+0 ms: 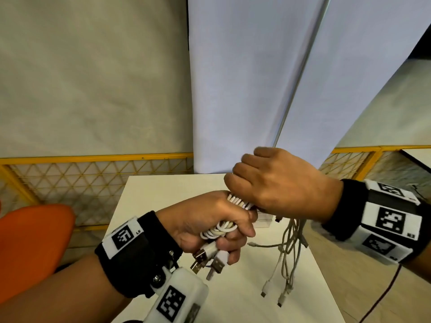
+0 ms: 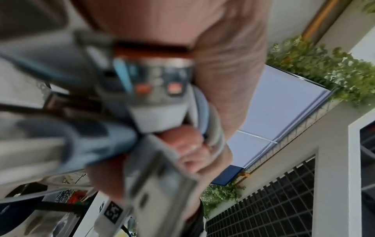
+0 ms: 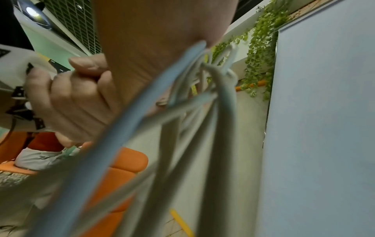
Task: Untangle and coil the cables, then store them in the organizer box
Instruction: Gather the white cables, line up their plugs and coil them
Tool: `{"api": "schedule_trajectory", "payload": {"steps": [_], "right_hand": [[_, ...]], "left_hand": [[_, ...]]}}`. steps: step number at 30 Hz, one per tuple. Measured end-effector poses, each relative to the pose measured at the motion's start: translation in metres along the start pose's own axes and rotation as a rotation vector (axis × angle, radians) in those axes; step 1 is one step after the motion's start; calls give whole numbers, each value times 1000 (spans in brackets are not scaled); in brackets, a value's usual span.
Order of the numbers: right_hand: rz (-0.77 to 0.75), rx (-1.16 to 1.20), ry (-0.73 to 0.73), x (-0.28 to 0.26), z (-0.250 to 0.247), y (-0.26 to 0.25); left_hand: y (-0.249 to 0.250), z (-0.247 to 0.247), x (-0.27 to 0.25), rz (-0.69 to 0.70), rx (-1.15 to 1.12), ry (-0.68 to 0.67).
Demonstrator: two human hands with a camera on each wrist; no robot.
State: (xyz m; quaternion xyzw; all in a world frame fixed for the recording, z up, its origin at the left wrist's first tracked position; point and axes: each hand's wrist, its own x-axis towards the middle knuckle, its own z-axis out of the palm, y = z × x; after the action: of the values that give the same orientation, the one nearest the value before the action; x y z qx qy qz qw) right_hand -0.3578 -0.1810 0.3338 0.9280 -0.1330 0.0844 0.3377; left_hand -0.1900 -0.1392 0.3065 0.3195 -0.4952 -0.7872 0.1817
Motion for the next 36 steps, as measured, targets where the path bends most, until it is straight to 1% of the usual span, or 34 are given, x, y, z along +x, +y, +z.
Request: {"api": "schedule_trajectory", "payload": {"steps": [2, 4, 6, 9, 11, 13, 15, 19, 22, 24, 26, 29, 31, 33, 35, 36], "right_hand": [[-20, 95, -52, 1, -3, 4], [-48, 150, -131, 4, -7, 8], [-58, 170, -203, 6, -9, 9], [-44, 153, -282, 6, -7, 7], [-29, 141, -298, 6, -7, 5], [-23, 134, -302, 6, -7, 4], [-28, 120, -302, 7, -7, 3], [-39, 117, -290, 6, -6, 2], [-29, 160, -298, 4, -4, 2], [16, 240, -320, 1, -3, 2], [97, 321, -366, 1, -3, 1], [236, 446, -532, 4, -2, 2], [335, 630, -676, 7, -3, 7], [432, 878, -796, 7, -3, 12], [510, 1037, -859, 7, -1, 12], [530, 1032, -859, 8, 0, 9]], "left_hand": [[2, -1, -3, -25, -28, -64], [3, -1, -4, -39, 29, -63], [4, -1, -5, -51, 148, -3], [4, 1, -7, -57, 360, 167], [2, 4, -7, -41, 456, 278], [-1, 7, -6, -39, 509, 334], [-3, 7, -4, -50, 526, 332], [-8, 3, -2, -44, 487, 296], [-13, 1, -1, -19, 559, 339], [-14, -1, 0, -6, 651, 377], [-15, -2, 1, -4, 755, 427], [-16, -2, 4, 23, 1002, 561], [-16, 1, 3, 40, 1190, 630], [-17, 3, 3, 67, 1396, 676], [-18, 2, 3, 79, 1568, 729], [-18, 0, 3, 95, 1619, 749]]}}
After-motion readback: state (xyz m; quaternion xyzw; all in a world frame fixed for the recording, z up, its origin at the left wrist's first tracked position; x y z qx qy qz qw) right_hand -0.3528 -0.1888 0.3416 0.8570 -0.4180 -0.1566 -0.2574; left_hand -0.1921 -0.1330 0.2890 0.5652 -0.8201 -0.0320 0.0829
